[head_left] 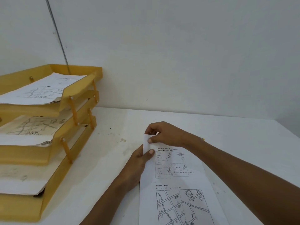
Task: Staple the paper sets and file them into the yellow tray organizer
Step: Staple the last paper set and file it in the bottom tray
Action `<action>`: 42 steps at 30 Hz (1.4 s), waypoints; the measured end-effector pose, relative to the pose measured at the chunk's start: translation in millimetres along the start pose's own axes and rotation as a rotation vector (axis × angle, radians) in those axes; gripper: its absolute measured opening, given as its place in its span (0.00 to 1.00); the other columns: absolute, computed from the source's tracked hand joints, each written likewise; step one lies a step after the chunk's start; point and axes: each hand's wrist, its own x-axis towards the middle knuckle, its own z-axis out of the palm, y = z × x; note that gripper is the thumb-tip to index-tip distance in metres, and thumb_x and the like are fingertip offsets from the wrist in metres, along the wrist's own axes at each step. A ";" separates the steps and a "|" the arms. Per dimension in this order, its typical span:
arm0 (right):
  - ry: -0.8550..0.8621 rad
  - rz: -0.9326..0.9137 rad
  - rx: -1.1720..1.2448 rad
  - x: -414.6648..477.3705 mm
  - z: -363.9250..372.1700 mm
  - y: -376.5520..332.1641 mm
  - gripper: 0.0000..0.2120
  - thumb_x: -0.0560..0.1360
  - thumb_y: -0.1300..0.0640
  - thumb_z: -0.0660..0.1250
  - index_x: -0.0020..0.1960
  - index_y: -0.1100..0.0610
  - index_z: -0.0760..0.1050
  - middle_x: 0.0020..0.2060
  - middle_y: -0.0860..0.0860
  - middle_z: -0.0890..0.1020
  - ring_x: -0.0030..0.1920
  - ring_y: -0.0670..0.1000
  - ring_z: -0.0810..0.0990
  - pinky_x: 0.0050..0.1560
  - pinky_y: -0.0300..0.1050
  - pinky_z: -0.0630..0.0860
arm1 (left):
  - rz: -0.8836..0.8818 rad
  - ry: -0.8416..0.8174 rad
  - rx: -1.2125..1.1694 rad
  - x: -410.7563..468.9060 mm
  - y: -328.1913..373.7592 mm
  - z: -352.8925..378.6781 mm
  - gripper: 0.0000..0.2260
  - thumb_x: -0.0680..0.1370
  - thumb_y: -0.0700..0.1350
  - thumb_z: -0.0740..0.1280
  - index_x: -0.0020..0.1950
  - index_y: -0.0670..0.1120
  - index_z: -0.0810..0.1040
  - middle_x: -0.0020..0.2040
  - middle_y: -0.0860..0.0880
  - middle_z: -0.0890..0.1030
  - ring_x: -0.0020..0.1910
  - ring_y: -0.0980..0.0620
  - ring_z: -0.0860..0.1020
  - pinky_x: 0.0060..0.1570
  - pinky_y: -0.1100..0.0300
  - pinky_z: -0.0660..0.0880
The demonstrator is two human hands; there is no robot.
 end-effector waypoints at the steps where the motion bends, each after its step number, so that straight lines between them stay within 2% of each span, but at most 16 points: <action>1: -0.012 -0.014 0.047 -0.1 -0.3 -0.8 0.08 0.74 0.60 0.71 0.53 0.55 0.80 0.49 0.49 0.83 0.42 0.39 0.80 0.45 0.35 0.77 | -0.001 0.001 0.009 0.5 0.0 -0.4 0.13 0.85 0.44 0.61 0.68 0.44 0.77 0.59 0.42 0.85 0.58 0.40 0.84 0.58 0.44 0.80; 3: -0.021 -0.029 0.115 -0.3 -1.2 -1.7 0.07 0.75 0.63 0.71 0.52 0.58 0.81 0.48 0.52 0.83 0.39 0.37 0.78 0.40 0.30 0.74 | -0.002 0.005 0.021 1.3 -0.2 -0.4 0.12 0.85 0.43 0.61 0.67 0.44 0.77 0.59 0.42 0.85 0.58 0.40 0.84 0.58 0.45 0.80; 6: -0.018 -0.026 0.148 0.8 -1.5 1.1 0.05 0.75 0.62 0.71 0.51 0.58 0.81 0.48 0.54 0.84 0.41 0.41 0.79 0.41 0.32 0.75 | -0.008 0.036 0.047 2.3 -1.3 0.7 0.12 0.85 0.44 0.62 0.67 0.45 0.78 0.58 0.43 0.86 0.57 0.41 0.85 0.62 0.42 0.79; 11: 0.043 -0.031 0.114 10.8 1.5 8.3 0.05 0.73 0.62 0.73 0.45 0.52 0.82 0.45 0.50 0.85 0.42 0.41 0.79 0.51 0.45 0.76 | -0.041 0.032 0.081 0.4 -5.2 -2.1 0.12 0.85 0.43 0.61 0.68 0.46 0.77 0.59 0.46 0.86 0.58 0.43 0.85 0.63 0.40 0.78; 15: -0.005 -0.001 0.129 11.4 1.4 9.1 0.04 0.75 0.59 0.72 0.50 0.53 0.81 0.44 0.49 0.83 0.40 0.43 0.79 0.45 0.38 0.75 | -0.028 0.017 0.094 -2.6 -7.6 2.6 0.13 0.86 0.43 0.60 0.70 0.49 0.75 0.61 0.47 0.85 0.60 0.44 0.84 0.64 0.39 0.78; 19: 0.015 -0.034 0.191 10.5 5.6 12.5 0.02 0.75 0.60 0.71 0.47 0.56 0.82 0.45 0.49 0.85 0.45 0.42 0.80 0.52 0.41 0.75 | -0.034 0.057 0.068 -0.4 -5.2 3.6 0.13 0.85 0.43 0.60 0.68 0.49 0.76 0.59 0.46 0.86 0.58 0.44 0.85 0.63 0.40 0.78; 23: -0.020 0.016 0.200 8.8 9.3 14.1 0.03 0.76 0.58 0.72 0.49 0.54 0.82 0.45 0.51 0.85 0.42 0.43 0.80 0.47 0.37 0.74 | -0.024 0.077 0.143 -1.6 -4.9 5.0 0.12 0.86 0.45 0.58 0.68 0.50 0.76 0.58 0.48 0.86 0.58 0.47 0.85 0.65 0.41 0.78; 26: -0.023 0.098 0.134 6.9 4.6 22.0 0.09 0.77 0.51 0.71 0.56 0.51 0.81 0.46 0.49 0.84 0.42 0.44 0.80 0.45 0.36 0.73 | -0.032 0.071 0.189 -2.0 -6.1 5.0 0.12 0.86 0.46 0.58 0.68 0.50 0.76 0.59 0.50 0.86 0.59 0.48 0.84 0.65 0.42 0.78; 28: 0.103 0.141 0.074 5.5 -3.2 33.4 0.09 0.77 0.48 0.69 0.56 0.49 0.80 0.49 0.47 0.84 0.48 0.48 0.81 0.50 0.42 0.75 | -0.040 0.073 0.193 -2.2 -5.7 4.7 0.12 0.86 0.45 0.58 0.67 0.50 0.77 0.59 0.50 0.86 0.58 0.48 0.85 0.64 0.42 0.78; 31: 0.351 0.275 -0.242 3.9 -19.1 59.2 0.11 0.79 0.49 0.65 0.60 0.49 0.77 0.56 0.49 0.82 0.57 0.54 0.79 0.60 0.50 0.73 | -0.048 0.085 0.203 -1.5 -6.3 4.6 0.11 0.87 0.45 0.58 0.65 0.49 0.77 0.58 0.51 0.86 0.57 0.48 0.85 0.64 0.42 0.78; 32: 0.372 0.361 -0.360 2.3 -24.2 69.1 0.15 0.79 0.48 0.64 0.64 0.49 0.74 0.59 0.51 0.80 0.61 0.56 0.77 0.62 0.52 0.71 | -0.048 0.087 0.197 -0.7 -6.3 4.9 0.11 0.87 0.44 0.57 0.65 0.49 0.78 0.58 0.51 0.86 0.58 0.49 0.85 0.64 0.42 0.78; 34: 0.282 0.575 -0.485 -2.9 -34.3 88.3 0.21 0.78 0.45 0.65 0.67 0.53 0.70 0.63 0.56 0.75 0.64 0.60 0.73 0.64 0.55 0.69 | -0.049 0.092 0.188 1.0 -5.7 4.7 0.12 0.87 0.43 0.57 0.64 0.48 0.78 0.58 0.51 0.86 0.58 0.49 0.85 0.65 0.43 0.77; 36: 0.156 0.690 -0.439 -8.7 -40.6 104.7 0.20 0.74 0.42 0.69 0.54 0.56 0.70 0.58 0.58 0.76 0.58 0.60 0.76 0.58 0.53 0.73 | -0.050 0.092 0.189 2.4 -5.2 4.6 0.12 0.87 0.43 0.57 0.64 0.49 0.78 0.58 0.52 0.86 0.58 0.50 0.84 0.65 0.44 0.77; 38: 0.118 0.680 -0.404 -12.8 -43.4 118.9 0.19 0.71 0.44 0.71 0.41 0.56 0.66 0.49 0.56 0.78 0.49 0.57 0.76 0.47 0.48 0.72 | -0.049 0.098 0.216 4.0 -5.4 5.9 0.12 0.87 0.44 0.57 0.64 0.50 0.78 0.57 0.53 0.86 0.58 0.51 0.84 0.65 0.45 0.77; 40: 0.143 0.655 -0.437 -15.1 -44.1 124.8 0.16 0.71 0.46 0.72 0.41 0.57 0.71 0.46 0.55 0.78 0.46 0.57 0.76 0.43 0.47 0.71 | -0.045 0.112 0.245 5.7 -6.6 6.6 0.12 0.87 0.44 0.57 0.63 0.52 0.78 0.57 0.55 0.86 0.58 0.52 0.84 0.65 0.45 0.77; 42: 0.172 0.633 -0.451 -16.2 -44.6 126.6 0.14 0.73 0.50 0.70 0.50 0.61 0.76 0.50 0.56 0.81 0.49 0.56 0.78 0.43 0.46 0.71 | -0.046 0.126 0.259 6.3 -7.4 7.3 0.12 0.86 0.44 0.57 0.62 0.52 0.78 0.57 0.56 0.86 0.58 0.53 0.84 0.65 0.45 0.77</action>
